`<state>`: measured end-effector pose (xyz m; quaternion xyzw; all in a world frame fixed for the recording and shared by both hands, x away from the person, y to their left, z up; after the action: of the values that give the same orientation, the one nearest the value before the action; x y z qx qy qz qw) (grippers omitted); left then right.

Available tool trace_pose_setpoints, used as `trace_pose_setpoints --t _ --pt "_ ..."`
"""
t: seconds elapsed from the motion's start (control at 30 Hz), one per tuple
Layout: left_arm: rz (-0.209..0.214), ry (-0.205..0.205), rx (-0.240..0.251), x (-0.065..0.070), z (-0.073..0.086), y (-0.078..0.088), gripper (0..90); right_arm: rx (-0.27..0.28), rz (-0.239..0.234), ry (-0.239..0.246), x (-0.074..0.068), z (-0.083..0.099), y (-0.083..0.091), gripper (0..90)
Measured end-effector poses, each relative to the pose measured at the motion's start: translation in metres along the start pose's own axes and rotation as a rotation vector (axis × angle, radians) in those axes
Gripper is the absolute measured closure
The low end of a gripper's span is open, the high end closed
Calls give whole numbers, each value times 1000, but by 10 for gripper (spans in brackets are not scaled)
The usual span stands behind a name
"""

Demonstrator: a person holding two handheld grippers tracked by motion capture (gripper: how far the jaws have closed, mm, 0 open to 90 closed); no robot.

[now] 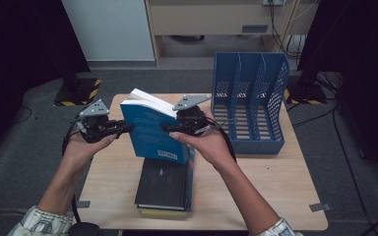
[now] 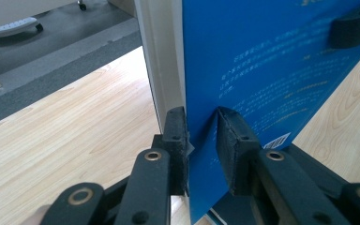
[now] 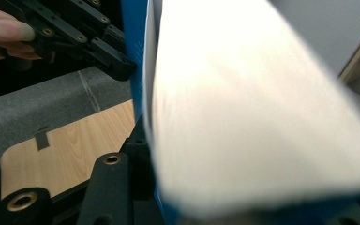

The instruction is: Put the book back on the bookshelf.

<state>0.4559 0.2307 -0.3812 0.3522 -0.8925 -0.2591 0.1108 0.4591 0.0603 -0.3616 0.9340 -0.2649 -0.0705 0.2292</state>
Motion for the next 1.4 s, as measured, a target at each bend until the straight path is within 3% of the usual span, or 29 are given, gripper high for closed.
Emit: trace_pose_setpoints --t 0.43,0.57,0.87,0.97,1.13,1.3,1.4 --pt "-3 3 2 -2 0 -2 704 -37 -41 49 -7 -6 0 517" --pt "-5 0 2 -1 0 -2 704 -11 -58 39 -8 -10 -1 477" --pt "-19 -9 -2 -2 1 -4 687 3 -59 39 -6 -10 -3 568" --pt "-27 -13 -1 -1 4 -6 642 9 -65 44 -5 -10 -4 585" --pt "-65 20 -2 -4 25 -14 409 13 -73 36 -5 -9 -3 595" --pt "-88 70 5 -4 58 -22 251 12 -75 32 -3 -9 -3 602" --pt "-100 124 5 -7 82 -30 186 13 -67 18 0 -10 -4 605"
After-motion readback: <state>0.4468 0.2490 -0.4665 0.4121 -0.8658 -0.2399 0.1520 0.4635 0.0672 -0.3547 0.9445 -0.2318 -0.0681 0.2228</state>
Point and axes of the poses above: each handheld gripper's, and its own axes: y roughly backward along the jaws, z roughly out of its underside, x roughly to its right, the point moved 9 cm from there along -y, roughly forward along the jaws, and after that the axes turned 1 degree about x, right-handed, at the moved point
